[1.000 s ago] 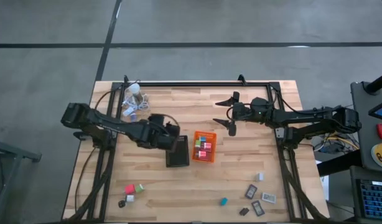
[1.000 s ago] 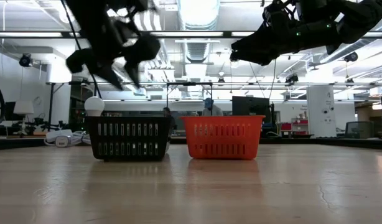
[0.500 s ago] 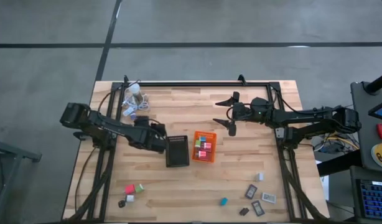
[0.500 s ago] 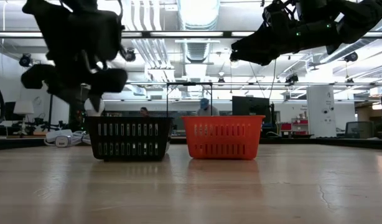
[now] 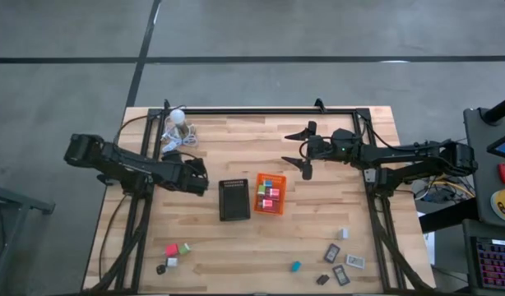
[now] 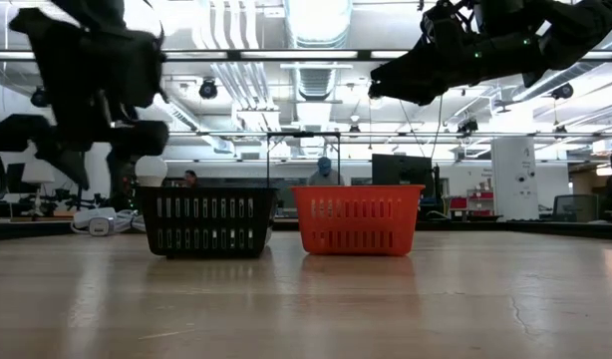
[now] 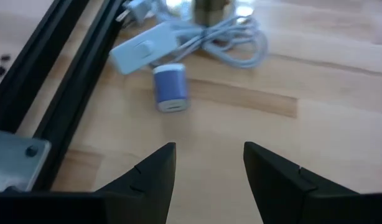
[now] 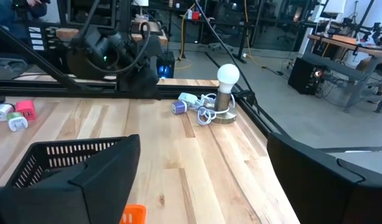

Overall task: Pick & Place Office items
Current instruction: Put the violet charger adapter into the orange bin

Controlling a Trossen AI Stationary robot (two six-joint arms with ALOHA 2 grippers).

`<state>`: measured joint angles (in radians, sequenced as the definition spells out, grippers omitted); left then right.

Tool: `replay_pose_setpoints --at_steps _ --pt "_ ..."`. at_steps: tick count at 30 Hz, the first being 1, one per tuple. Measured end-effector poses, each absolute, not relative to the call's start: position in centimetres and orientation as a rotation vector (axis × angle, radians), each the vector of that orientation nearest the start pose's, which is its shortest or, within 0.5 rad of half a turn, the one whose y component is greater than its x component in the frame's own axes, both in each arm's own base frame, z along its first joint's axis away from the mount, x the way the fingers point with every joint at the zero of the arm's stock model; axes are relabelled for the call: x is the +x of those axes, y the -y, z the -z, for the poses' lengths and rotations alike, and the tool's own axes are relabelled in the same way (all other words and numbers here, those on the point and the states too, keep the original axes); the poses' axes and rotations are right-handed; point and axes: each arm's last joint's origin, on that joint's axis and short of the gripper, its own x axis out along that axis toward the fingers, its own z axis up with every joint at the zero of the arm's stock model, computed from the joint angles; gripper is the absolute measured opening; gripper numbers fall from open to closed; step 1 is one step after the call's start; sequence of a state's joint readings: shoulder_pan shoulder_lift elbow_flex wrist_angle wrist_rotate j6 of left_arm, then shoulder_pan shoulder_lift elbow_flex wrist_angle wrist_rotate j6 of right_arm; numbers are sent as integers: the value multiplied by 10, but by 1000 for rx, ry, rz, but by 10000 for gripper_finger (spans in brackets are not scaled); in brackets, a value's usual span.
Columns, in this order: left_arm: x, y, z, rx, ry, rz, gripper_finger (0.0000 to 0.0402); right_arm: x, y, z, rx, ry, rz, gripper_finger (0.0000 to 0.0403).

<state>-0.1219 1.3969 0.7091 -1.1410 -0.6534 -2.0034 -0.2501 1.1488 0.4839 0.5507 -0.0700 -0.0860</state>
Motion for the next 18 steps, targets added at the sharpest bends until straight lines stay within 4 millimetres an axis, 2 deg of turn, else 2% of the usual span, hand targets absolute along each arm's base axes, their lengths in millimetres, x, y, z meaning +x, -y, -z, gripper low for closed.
replay_pose_setpoints --at_steps 8,12,18 --pt "153 -6 -156 -869 -557 -1646 193 231 57 -229 -67 -121 175 343" --pt "148 -15 -152 -901 -524 -1675 193 231 57 -229 -67 -121 174 340" --pt "145 -32 -151 -884 -562 -1726 193 231 57 -229 -67 -121 174 348"
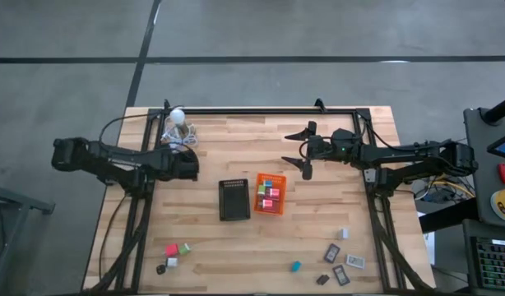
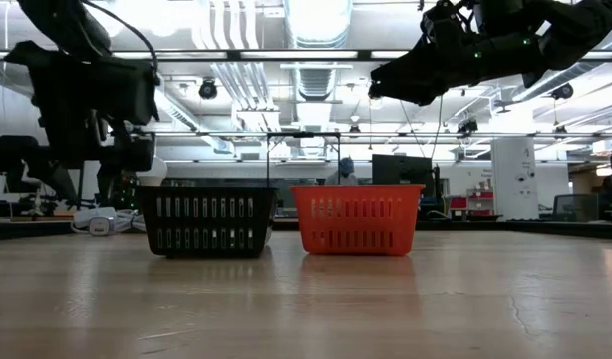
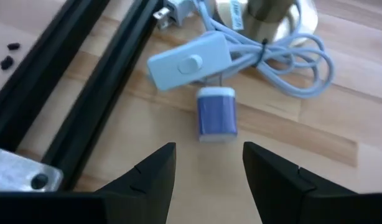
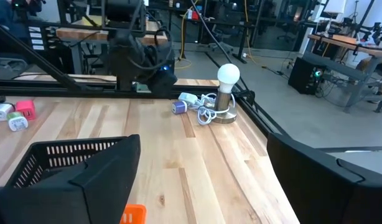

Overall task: Pick & Place Office items
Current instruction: Put the violet charger adapter into the orange bin

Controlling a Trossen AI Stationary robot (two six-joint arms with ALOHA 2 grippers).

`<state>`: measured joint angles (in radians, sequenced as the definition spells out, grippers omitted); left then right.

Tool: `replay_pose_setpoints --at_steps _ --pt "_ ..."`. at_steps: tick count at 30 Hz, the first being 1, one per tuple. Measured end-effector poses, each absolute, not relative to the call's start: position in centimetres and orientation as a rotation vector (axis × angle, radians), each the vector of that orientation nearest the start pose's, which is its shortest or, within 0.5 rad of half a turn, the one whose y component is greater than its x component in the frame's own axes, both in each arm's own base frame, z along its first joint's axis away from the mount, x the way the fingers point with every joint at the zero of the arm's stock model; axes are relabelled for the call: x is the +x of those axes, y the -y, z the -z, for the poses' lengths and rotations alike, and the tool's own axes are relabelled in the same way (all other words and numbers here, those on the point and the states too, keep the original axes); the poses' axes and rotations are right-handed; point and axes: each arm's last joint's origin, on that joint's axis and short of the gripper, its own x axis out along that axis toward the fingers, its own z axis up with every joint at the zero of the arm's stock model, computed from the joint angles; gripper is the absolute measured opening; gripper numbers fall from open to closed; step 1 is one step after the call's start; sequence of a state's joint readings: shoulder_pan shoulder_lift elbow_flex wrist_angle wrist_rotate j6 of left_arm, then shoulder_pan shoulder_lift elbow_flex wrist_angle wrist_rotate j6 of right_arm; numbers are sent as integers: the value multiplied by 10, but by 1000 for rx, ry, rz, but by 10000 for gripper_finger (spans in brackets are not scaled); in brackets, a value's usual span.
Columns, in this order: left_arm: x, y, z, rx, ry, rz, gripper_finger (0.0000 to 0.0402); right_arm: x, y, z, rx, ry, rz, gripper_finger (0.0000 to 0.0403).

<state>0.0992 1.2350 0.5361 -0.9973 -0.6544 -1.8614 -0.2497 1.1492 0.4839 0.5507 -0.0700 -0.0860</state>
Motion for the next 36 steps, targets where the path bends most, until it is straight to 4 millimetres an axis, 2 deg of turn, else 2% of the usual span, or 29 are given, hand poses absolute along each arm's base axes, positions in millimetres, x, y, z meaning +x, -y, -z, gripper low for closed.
replay_pose_setpoints --at_steps 11,24,36 --pt "152 -56 -150 -859 -608 -1668 193 231 57 -229 -67 -121 174 341" --pt "150 -58 -147 -910 -632 -1679 193 231 57 -229 -67 -121 174 347" --pt "143 -61 -129 -954 -603 -1666 193 231 57 -229 -68 -121 174 346"
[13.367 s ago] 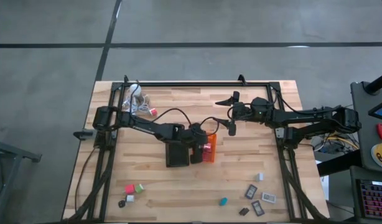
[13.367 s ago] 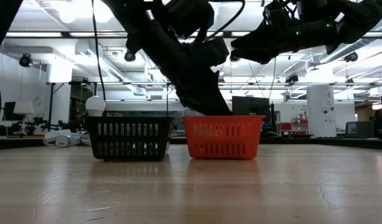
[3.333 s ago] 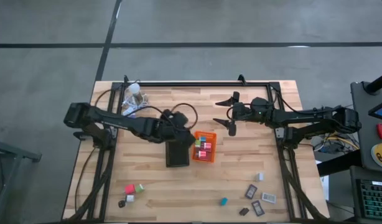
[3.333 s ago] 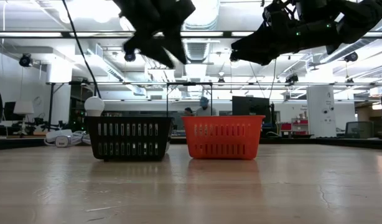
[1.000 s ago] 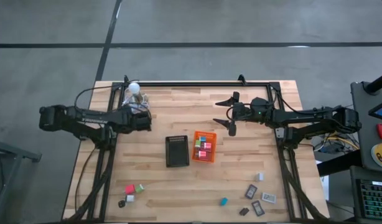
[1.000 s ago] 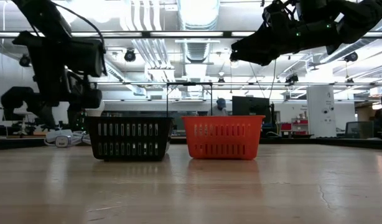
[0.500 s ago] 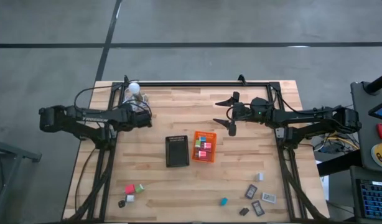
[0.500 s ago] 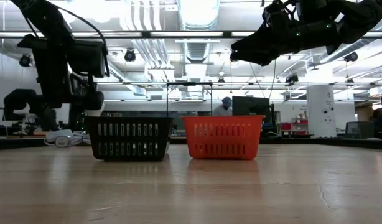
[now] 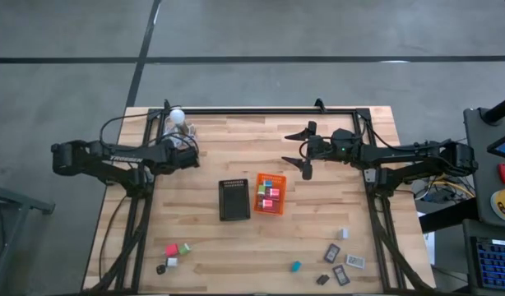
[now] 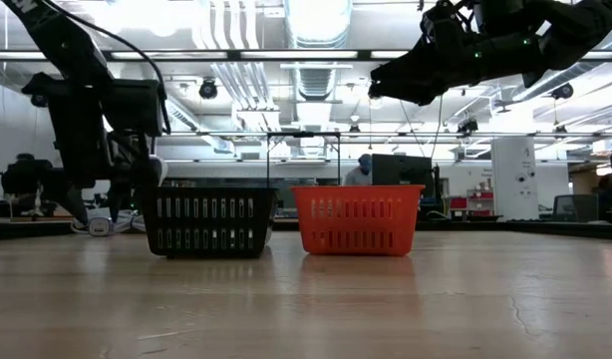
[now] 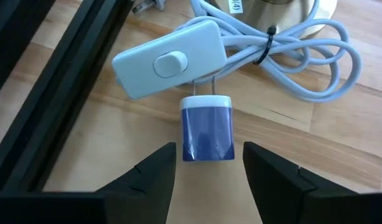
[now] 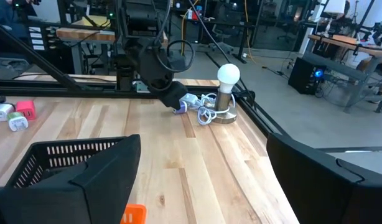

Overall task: Pick & Place Office items
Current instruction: Put the violet charger adapter into the orange bin

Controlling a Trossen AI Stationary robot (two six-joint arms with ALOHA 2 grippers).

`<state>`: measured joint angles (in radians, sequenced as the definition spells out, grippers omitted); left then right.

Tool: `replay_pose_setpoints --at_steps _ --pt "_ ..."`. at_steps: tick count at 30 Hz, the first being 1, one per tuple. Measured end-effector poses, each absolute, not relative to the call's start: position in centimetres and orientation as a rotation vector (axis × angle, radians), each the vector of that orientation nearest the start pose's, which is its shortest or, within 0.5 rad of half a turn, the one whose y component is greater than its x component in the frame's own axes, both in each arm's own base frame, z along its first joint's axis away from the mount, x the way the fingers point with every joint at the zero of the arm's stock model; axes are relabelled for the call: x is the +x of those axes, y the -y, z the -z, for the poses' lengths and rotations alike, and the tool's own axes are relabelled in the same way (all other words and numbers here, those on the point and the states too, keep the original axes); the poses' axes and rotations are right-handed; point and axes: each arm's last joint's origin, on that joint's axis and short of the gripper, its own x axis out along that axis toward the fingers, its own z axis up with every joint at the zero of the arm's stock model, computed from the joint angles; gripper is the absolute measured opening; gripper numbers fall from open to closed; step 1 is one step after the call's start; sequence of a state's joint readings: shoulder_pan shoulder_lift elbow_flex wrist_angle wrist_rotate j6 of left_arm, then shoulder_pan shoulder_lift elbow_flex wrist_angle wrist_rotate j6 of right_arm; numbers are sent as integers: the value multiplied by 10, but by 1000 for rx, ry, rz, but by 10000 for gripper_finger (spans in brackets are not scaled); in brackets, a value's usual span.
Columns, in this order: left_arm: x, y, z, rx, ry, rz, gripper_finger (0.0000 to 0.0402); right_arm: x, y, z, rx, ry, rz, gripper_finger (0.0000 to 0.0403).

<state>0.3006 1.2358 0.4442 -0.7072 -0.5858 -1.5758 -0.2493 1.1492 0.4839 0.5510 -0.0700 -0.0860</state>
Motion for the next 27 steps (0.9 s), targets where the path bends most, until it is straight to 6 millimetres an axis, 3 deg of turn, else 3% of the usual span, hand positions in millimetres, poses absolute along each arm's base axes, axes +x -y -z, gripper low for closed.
replay_pose_setpoints --at_steps 27 --pt "144 -70 -121 -954 -651 -1659 193 231 57 -230 -68 -119 175 346"
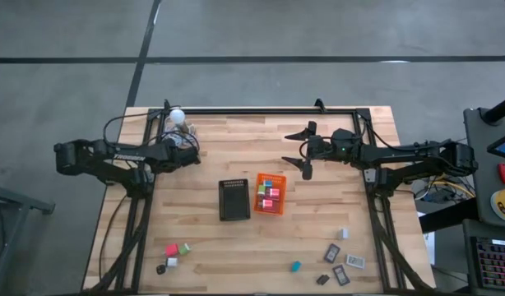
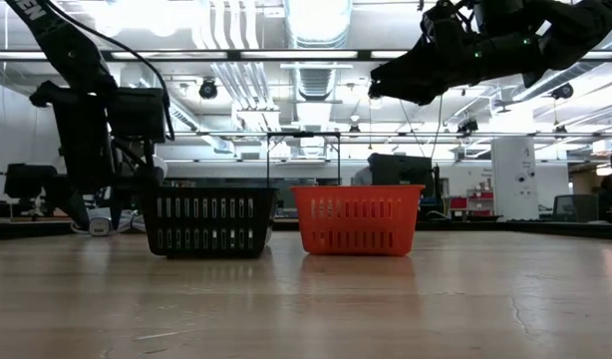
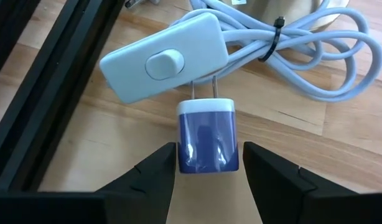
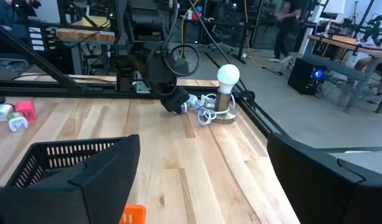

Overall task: Pick & Place Office items
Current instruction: Put the violet charger adapter into the orange bin

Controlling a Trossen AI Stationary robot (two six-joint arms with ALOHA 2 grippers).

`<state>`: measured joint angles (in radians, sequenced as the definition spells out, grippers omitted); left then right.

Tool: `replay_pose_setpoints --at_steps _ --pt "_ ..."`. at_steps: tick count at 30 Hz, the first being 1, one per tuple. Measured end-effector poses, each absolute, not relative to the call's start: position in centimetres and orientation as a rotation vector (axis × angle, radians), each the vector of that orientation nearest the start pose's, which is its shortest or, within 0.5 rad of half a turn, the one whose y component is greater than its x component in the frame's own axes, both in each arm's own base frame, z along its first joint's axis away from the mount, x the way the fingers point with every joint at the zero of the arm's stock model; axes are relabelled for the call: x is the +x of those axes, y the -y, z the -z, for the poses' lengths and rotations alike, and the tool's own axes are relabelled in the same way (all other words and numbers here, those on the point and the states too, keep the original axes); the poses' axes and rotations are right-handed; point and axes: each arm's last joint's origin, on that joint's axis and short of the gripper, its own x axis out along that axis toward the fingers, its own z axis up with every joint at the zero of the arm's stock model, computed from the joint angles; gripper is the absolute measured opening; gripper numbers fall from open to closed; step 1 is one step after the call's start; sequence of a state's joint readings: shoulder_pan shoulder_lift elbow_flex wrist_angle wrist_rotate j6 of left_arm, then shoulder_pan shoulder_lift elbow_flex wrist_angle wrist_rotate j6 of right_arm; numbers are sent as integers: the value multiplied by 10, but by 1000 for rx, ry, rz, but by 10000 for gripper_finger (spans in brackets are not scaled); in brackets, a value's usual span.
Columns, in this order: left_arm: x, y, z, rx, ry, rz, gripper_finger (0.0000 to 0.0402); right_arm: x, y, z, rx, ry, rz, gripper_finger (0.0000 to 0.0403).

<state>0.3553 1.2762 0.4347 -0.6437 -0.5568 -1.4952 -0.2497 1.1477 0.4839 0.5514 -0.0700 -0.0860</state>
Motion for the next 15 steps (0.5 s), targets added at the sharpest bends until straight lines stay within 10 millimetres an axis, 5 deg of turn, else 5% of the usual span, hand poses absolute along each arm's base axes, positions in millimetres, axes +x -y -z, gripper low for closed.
replay_pose_setpoints --at_steps 7,15 --pt "144 -70 -121 -949 -656 -1655 187 231 57 -230 -68 -119 175 341" --pt "144 -70 -122 -946 -653 -1657 132 231 57 -230 -68 -119 175 350"
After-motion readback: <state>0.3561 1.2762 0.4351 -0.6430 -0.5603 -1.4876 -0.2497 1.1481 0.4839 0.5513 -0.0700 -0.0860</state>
